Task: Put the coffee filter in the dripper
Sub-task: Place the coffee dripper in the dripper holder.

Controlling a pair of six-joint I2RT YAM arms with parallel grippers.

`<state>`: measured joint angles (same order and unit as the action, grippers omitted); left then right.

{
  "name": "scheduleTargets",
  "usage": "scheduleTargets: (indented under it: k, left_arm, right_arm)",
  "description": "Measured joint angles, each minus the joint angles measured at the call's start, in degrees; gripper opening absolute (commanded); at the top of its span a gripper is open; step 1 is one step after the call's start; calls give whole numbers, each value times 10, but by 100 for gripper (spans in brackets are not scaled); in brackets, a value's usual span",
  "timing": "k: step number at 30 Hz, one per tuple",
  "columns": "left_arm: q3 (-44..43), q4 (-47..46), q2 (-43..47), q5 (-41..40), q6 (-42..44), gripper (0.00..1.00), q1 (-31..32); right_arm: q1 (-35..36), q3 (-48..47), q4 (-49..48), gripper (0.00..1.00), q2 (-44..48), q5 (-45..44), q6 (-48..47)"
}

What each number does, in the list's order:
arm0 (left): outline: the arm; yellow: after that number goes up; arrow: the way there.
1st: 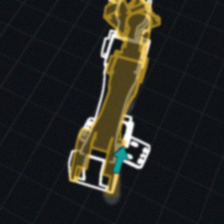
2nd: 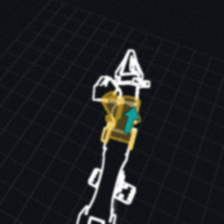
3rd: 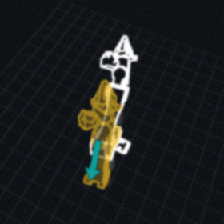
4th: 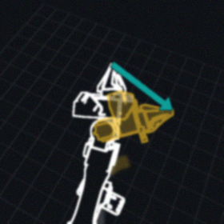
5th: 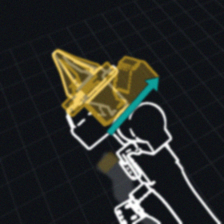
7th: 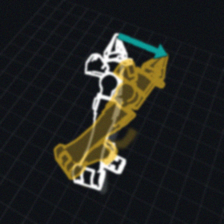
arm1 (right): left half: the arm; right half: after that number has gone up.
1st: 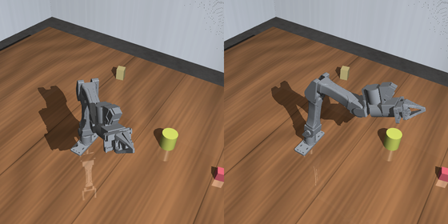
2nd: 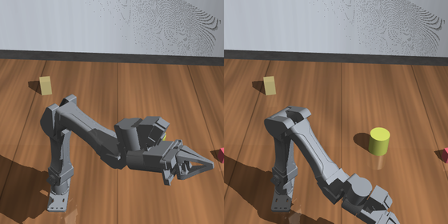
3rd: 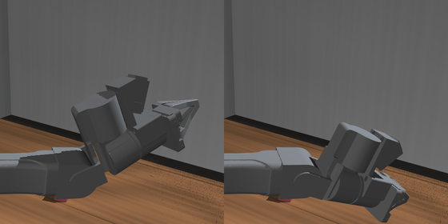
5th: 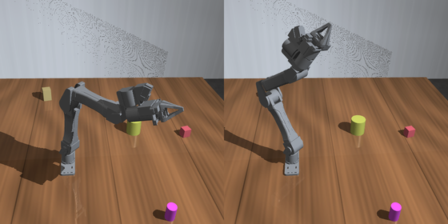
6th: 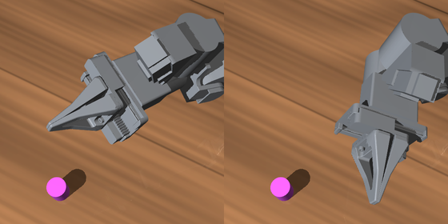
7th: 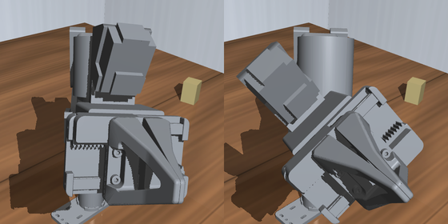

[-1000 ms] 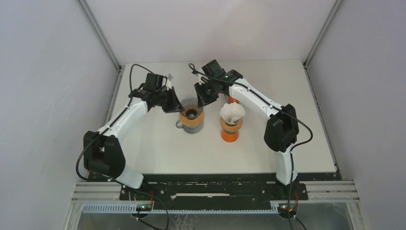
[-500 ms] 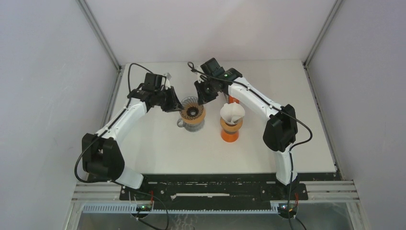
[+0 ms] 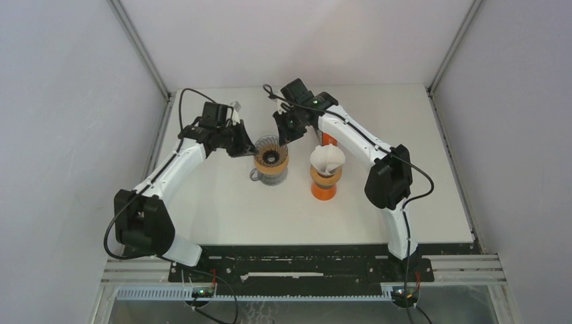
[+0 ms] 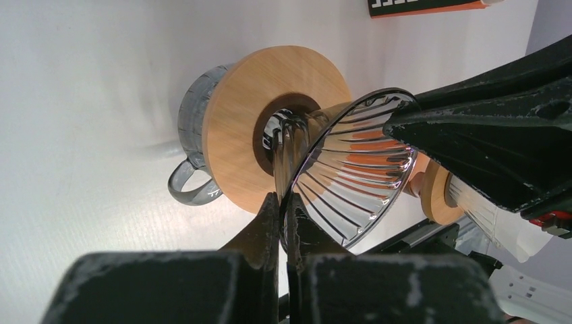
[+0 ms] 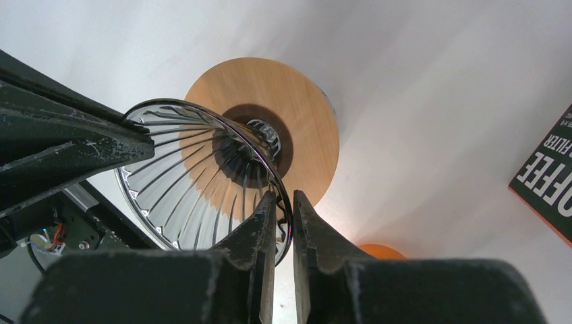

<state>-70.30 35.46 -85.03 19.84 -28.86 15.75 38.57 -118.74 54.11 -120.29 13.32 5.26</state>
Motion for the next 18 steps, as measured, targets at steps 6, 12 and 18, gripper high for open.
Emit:
scheduleTargets:
  k: [6, 12, 18]
  left_arm:
    - [-3, 0, -7, 4, 0, 0, -1]
    - [-12, 3, -19, 8, 4, 0, -3]
    - [-12, -4, -28, 13, 4, 0, -6]
  right_arm:
    - [-4, -28, 22, 14, -18, 7, 1]
    - [-5, -36, 26, 14, -23, 5, 1]
    - [-6, -45, 26, 14, -28, 1, 2]
